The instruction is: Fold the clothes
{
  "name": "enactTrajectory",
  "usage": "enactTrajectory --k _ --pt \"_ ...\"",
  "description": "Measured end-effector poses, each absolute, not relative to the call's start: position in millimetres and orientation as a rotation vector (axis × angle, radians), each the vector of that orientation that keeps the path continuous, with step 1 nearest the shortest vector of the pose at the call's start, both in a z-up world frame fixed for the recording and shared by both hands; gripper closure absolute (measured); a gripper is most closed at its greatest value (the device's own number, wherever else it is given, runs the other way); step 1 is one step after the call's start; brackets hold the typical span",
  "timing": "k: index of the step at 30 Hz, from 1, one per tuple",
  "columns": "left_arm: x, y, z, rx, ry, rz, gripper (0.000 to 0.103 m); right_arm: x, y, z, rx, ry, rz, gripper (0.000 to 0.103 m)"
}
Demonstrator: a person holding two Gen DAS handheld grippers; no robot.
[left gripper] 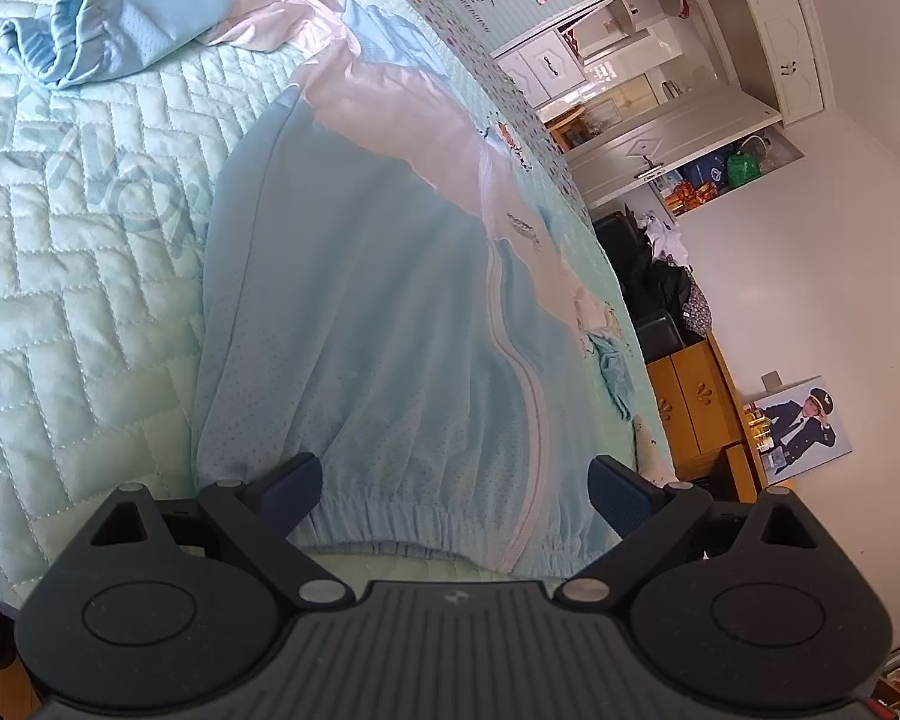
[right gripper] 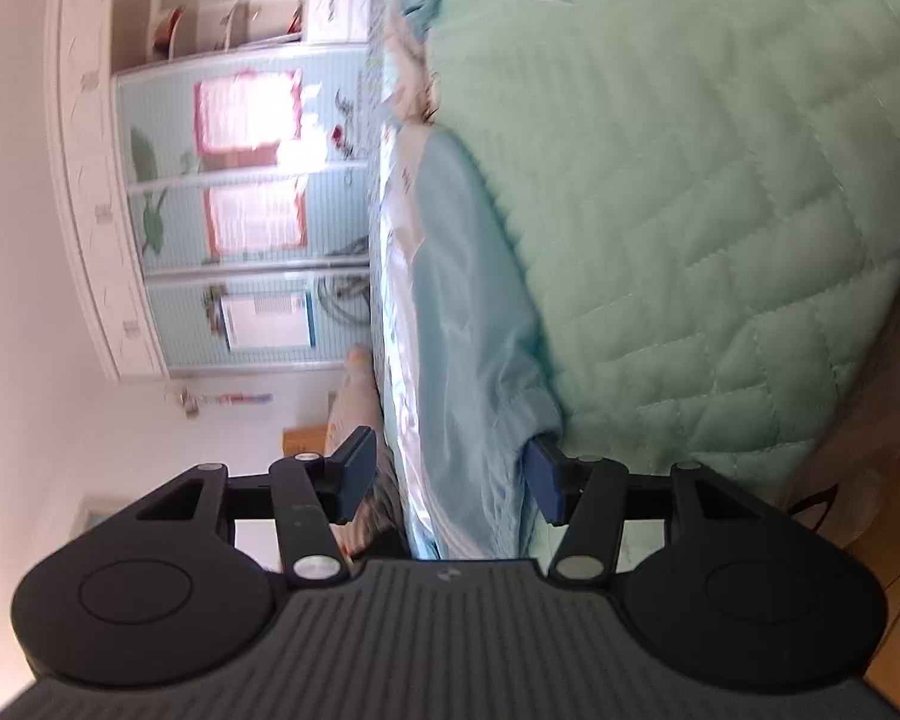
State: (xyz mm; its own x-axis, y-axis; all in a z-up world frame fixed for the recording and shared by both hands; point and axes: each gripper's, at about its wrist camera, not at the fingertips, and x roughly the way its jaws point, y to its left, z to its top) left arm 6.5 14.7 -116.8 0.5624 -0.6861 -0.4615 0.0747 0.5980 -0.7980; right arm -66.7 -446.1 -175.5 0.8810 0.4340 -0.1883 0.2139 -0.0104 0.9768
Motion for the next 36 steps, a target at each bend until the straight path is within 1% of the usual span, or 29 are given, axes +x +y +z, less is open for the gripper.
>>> enactTrajectory --k 7,9,11,12,13,17,20,23,26,31,36 --pt "6.9 15.6 -119.5 -0.819 0.858 -0.515 0.007 -69.8 -422.1 -175.7 1.594 0.400 0.104 0.047" --pt "7.5 15.7 -119.4 -0.820 0.858 -0.516 0.007 -69.3 -419.0 -177.1 1.577 0.366 0.081 0.049" --pt "7.5 15.6 -119.9 -0.819 0.857 -0.517 0.007 -63.7 -420.3 -177.1 1.530 0.371 0.079 0.064" --pt "7.7 15.7 -120.3 -0.821 0.857 -0.517 0.007 -59.2 -422.1 -177.6 1.501 0.389 0.081 0.092" --pt "8.1 16.0 -120.8 -0.823 0.856 -0.517 0.007 -54.4 -424.7 -178.8 1.471 0.420 0.075 0.099" --pt "8.1 16.5 -122.3 -0.830 0.855 -0.524 0.007 -58.9 -431.8 -173.0 1.401 0.449 -0.008 0.099" --pt "9.2 16.1 -123.9 -0.832 0.866 -0.532 0.008 -74.3 -433.6 -146.9 1.210 0.399 -0.100 0.099" --pt "10.6 16.0 -127.1 -0.830 0.874 -0.531 0.009 -84.8 -443.8 -135.7 1.123 0.371 -0.177 0.099" --pt "10.6 15.5 -128.8 -0.831 0.866 -0.528 0.009 -78.0 -449.3 -154.2 1.176 0.429 -0.140 0.099" --pt "0.5 18.2 -117.3 -0.845 0.844 -0.519 0.008 -84.2 -440.2 -154.4 1.162 0.431 -0.127 0.099" --pt "-7.8 15.4 -83.8 -0.822 0.718 -0.600 0.006 -95.3 -439.0 -155.1 1.189 0.435 -0.123 0.098"
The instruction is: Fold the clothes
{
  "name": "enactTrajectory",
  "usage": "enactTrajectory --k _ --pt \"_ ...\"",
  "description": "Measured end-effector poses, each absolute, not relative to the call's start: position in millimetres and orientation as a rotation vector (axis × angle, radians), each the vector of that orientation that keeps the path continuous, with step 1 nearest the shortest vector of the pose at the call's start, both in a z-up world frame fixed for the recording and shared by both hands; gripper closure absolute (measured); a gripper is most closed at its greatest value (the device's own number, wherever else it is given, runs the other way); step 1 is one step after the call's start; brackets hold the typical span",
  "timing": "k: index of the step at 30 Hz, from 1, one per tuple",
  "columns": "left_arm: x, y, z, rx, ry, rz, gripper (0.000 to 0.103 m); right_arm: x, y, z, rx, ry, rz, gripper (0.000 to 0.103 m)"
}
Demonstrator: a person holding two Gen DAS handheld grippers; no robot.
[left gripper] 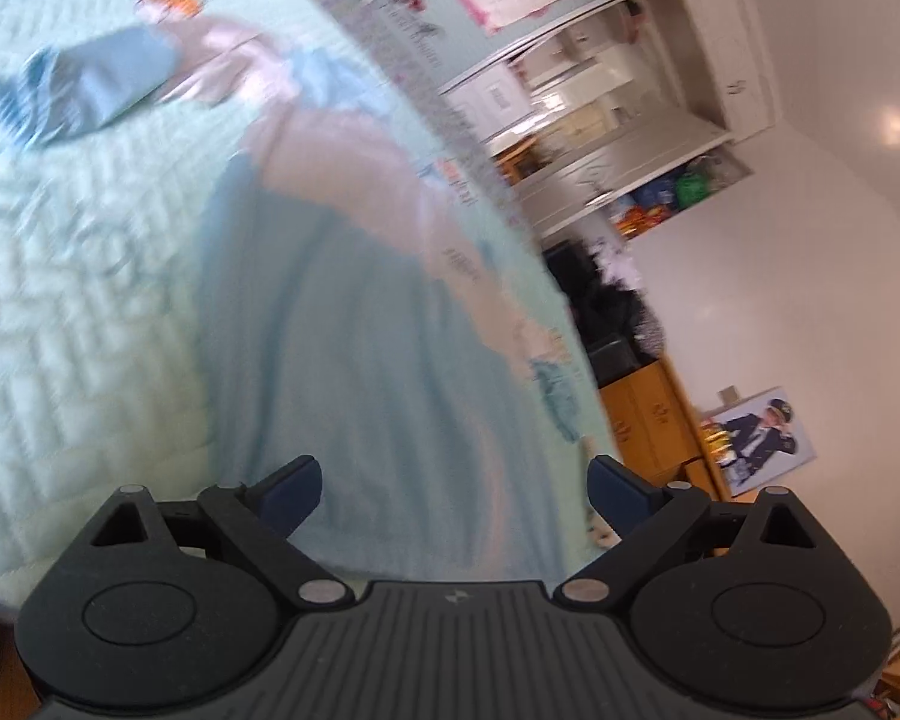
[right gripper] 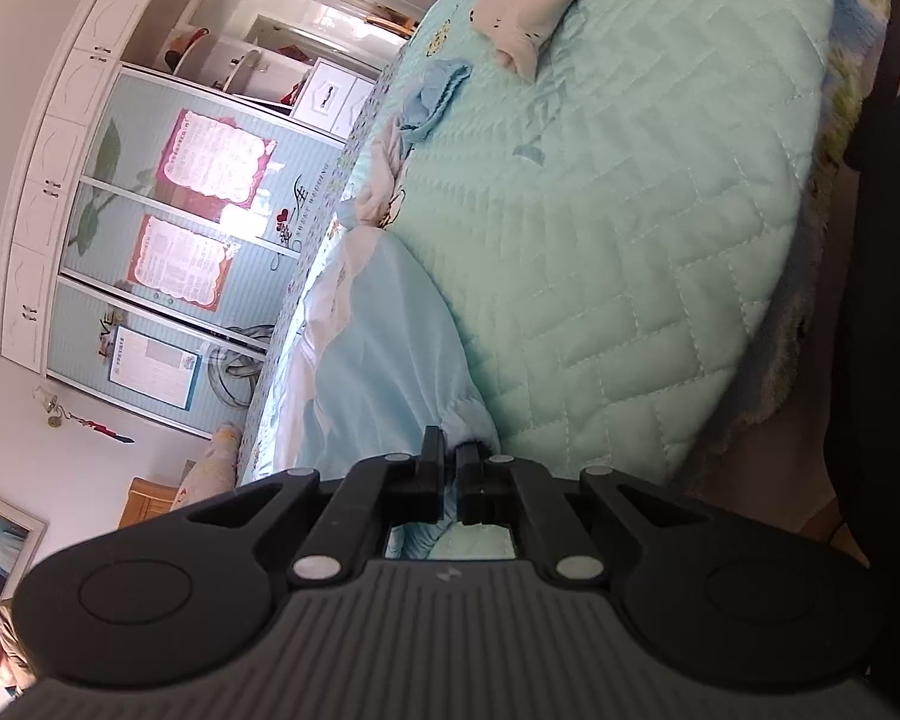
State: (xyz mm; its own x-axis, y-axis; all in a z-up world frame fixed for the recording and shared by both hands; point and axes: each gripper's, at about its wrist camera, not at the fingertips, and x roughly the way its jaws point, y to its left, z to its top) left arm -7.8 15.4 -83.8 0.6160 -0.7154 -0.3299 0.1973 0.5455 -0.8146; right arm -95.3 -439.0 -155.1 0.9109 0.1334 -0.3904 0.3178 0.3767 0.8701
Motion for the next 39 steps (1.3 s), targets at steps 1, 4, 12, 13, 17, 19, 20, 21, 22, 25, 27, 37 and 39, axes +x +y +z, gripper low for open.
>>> enactTrajectory --k 1,4,12,13,17,19,20,21,22,25,27,37,39 --pt "-6.5 12.9 -78.1 -0.818 0.701 -0.620 0.006 -95.2 -438.6 -154.4 1.194 0.433 -0.120 0.095" --pt "6.5 1.2 -75.6 -0.819 0.716 -0.651 0.003 -96.0 -438.3 -150.3 1.218 0.434 -0.111 0.092" --pt "-3.2 8.1 -127.1 -0.821 0.913 -0.530 0.019 -98.2 -434.2 -129.7 1.198 0.449 0.094 0.082" --pt "-9.0 15.3 -130.0 -0.849 0.905 -0.530 0.019 -97.8 -431.0 -125.0 1.182 0.449 0.147 0.078" --pt "-19.3 32.8 -127.7 -0.890 0.893 -0.508 0.018 -90.3 -412.5 -101.2 1.084 0.440 0.287 0.067" --pt "-20.9 33.2 -121.0 -0.878 0.883 -0.494 0.014 -83.5 -405.1 -93.6 1.049 0.439 0.313 0.055" --pt "-21.6 32.9 -117.4 -0.871 0.876 -0.490 0.011 -78.7 -403.8 -94.3 1.052 0.455 0.301 0.051" --pt "-21.3 30.9 -112.7 -0.863 0.865 -0.497 0.011 -73.9 -402.5 -95.1 1.056 0.471 0.288 0.046" --pt "-20.1 28.5 -108.3 -0.860 0.852 -0.516 0.011 -68.4 -402.3 -98.0 1.070 0.491 0.277 0.045" --pt "-16.9 16.3 -95.7 -0.845 0.809 -0.578 0.008 -55.7 -409.5 -123.2 1.177 0.559 0.225 0.045" --pt "-13.7 6.7 -91.8 -0.813 0.799 -0.601 0.006 -56.2 -413.3 -141.8 1.264 0.603 0.195 0.049" --pt "-12.2 13.6 -113.7 -0.864 0.866 -0.550 0.007 -84.2 -426.9 -111.6 1.212 0.536 0.168 0.048" --pt "-13.9 21.1 -108.3 -0.879 0.831 -0.555 0.007 -82.6 -435.6 -104.3 1.215 0.502 0.153 0.045"
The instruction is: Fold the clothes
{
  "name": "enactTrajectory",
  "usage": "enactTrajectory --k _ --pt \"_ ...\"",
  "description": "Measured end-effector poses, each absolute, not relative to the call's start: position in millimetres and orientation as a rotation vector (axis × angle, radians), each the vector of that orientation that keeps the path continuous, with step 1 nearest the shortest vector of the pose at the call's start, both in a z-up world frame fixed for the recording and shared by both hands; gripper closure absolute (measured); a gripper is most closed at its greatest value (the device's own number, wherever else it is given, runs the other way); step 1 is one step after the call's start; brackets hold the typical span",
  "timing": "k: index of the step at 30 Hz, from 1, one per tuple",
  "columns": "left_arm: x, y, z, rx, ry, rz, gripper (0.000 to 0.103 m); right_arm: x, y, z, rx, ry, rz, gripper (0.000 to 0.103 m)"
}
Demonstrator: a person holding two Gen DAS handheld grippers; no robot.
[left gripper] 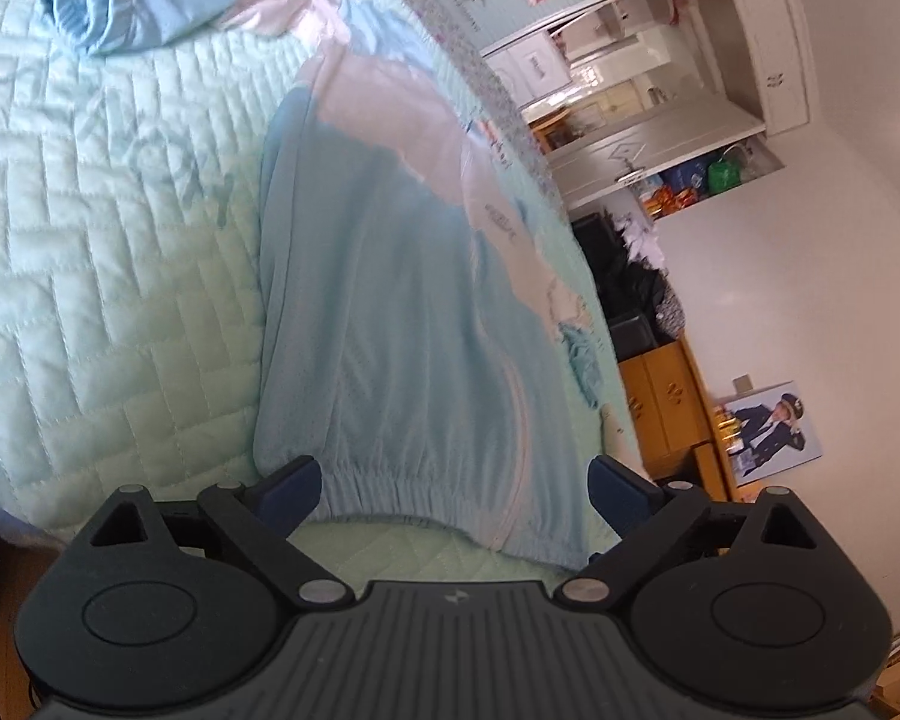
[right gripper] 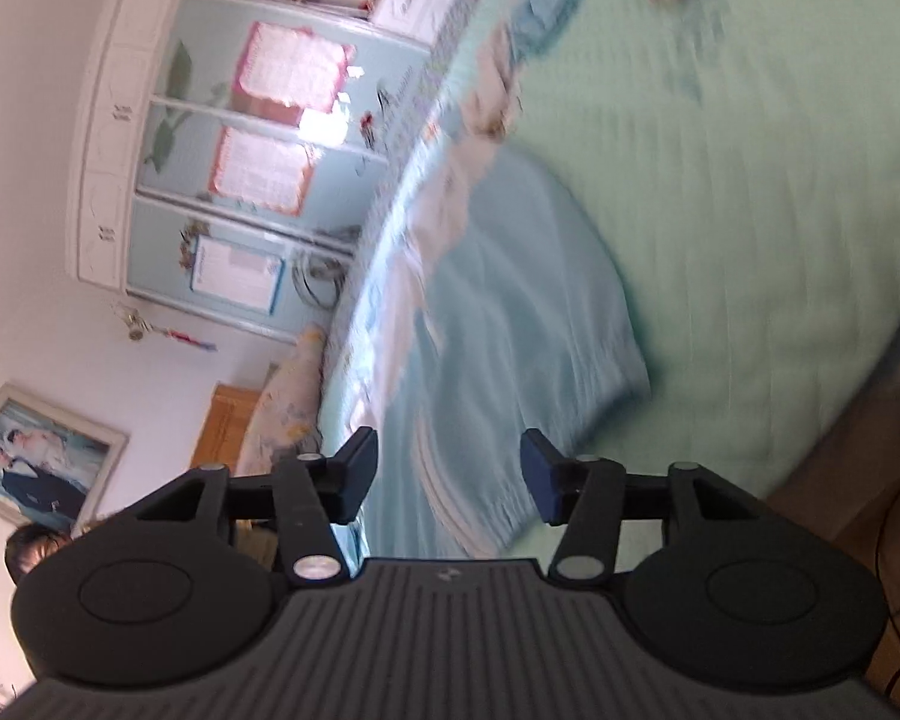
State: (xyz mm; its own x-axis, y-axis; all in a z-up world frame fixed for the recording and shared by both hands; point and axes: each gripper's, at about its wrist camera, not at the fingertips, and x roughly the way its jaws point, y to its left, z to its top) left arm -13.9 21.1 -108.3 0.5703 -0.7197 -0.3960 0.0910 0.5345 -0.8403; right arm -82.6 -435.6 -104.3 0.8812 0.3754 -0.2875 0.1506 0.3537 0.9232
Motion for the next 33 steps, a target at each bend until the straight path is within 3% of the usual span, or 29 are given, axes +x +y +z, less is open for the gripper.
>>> enactTrajectory --k 8,10,24,26,29,33 --pt "-17.9 72.8 -100.1 -0.969 0.715 -0.441 0.005 -70.4 -500.2 -93.8 1.256 0.420 0.048 0.039" --pt "-18.1 78.9 -101.2 -0.986 0.710 -0.428 0.005 -56.9 -523.3 -91.2 1.257 0.396 0.019 0.034" --pt "20.0 54.5 -100.2 -0.847 0.746 -0.374 0.004 136.7 -619.9 -111.0 1.171 0.512 -0.241 0.022" --pt "29.6 53.7 -102.8 -0.850 0.756 -0.365 0.004 155.3 -623.2 -117.4 1.190 0.497 -0.260 0.017" --pt "42.6 53.9 -107.8 -0.856 0.771 -0.347 0.004 172.4 -617.8 -119.4 1.198 0.452 -0.306 0.000" --pt "53.6 56.1 -112.1 -0.868 0.769 -0.344 0.004 175.8 -601.7 -111.7 1.169 0.426 -0.234 0.000"
